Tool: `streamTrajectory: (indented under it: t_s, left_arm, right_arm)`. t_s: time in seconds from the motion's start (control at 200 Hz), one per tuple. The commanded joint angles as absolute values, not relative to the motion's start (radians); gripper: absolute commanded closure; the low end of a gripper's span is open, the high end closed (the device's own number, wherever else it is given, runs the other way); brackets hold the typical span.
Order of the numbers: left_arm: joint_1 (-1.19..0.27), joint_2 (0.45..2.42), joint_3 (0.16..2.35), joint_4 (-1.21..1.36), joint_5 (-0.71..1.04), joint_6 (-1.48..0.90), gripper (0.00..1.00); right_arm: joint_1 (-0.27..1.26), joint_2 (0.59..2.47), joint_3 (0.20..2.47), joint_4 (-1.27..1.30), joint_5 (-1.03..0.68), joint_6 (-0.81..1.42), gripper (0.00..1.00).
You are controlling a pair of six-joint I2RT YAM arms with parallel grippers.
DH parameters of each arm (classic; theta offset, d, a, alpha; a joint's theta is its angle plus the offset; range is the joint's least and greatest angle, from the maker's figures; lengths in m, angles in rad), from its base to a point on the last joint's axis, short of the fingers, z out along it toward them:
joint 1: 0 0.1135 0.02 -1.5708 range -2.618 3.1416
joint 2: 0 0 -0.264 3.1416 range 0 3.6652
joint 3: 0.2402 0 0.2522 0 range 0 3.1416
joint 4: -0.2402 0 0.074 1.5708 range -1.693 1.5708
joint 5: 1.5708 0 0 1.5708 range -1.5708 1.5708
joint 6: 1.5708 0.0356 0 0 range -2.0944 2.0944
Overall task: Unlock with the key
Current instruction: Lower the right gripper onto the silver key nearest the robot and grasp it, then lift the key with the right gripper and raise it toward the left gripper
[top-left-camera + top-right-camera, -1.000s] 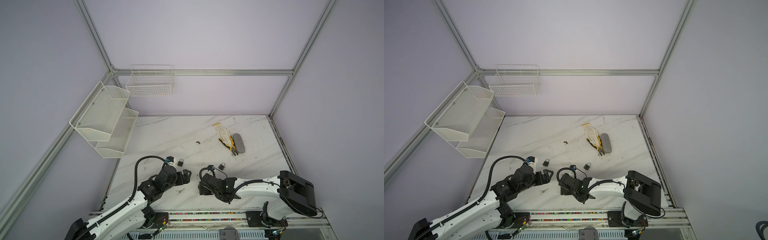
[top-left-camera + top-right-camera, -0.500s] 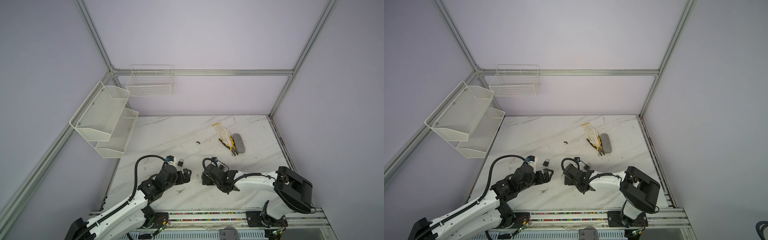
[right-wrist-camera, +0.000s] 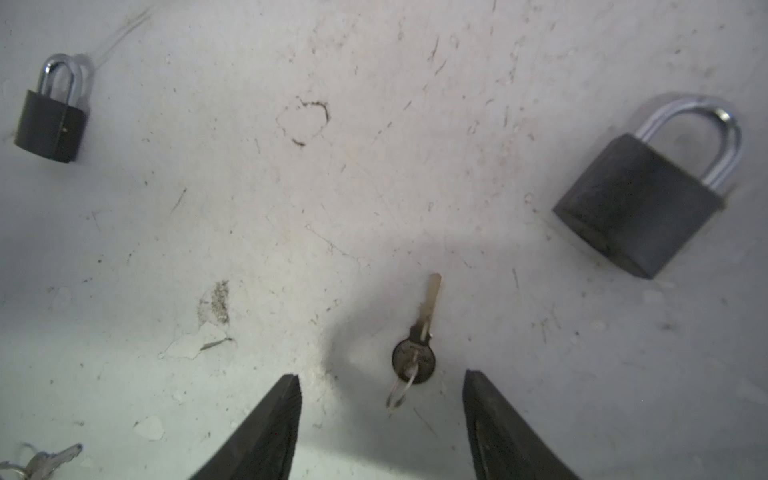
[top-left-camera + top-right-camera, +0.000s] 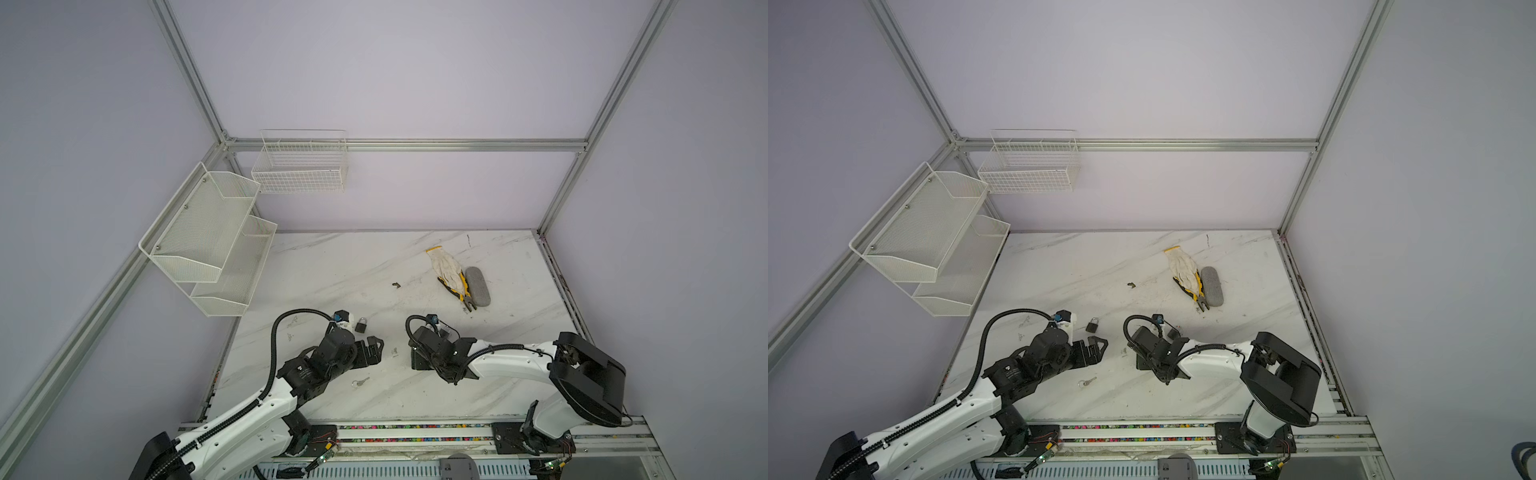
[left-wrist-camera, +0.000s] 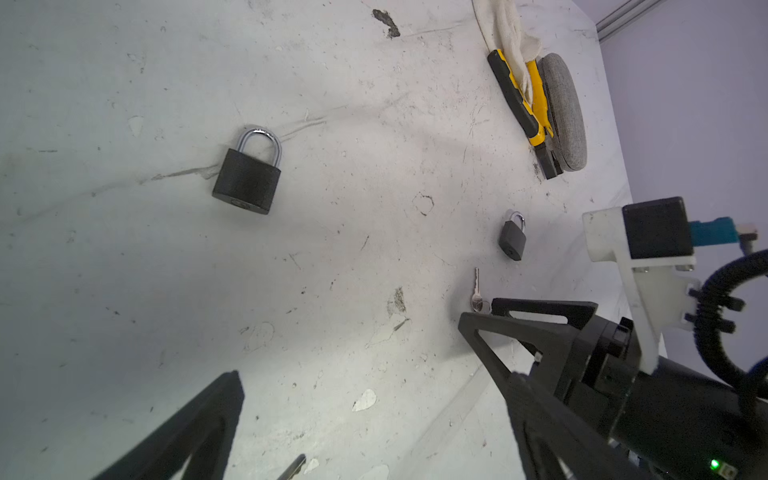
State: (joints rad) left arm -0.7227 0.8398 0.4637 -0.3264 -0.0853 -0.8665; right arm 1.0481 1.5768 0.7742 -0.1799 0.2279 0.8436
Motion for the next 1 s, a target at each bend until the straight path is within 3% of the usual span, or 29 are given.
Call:
streamTrajectory:
  t_s: [0.0, 0.33, 0.995]
  left_arm:
    - [-0.728, 0.842, 0.569, -0.288, -0.067, -0.842, 0.00]
    - [-0.727, 0.851, 0.565, -0.271, -0.052, -0.856, 0.00]
    - [-0.727, 0.878, 0.569, -0.249, -0.031, -0.876, 0.00]
  right_arm:
    - [1.045, 1.592, 0.803, -0.223, 0.268, 0.859, 0.42]
    - [1.043, 1.606, 0.797, -0.216, 0.276, 0.851, 0.63]
    - [1.029, 1.585, 0.764, -0.219, 0.308, 0.818, 0.85]
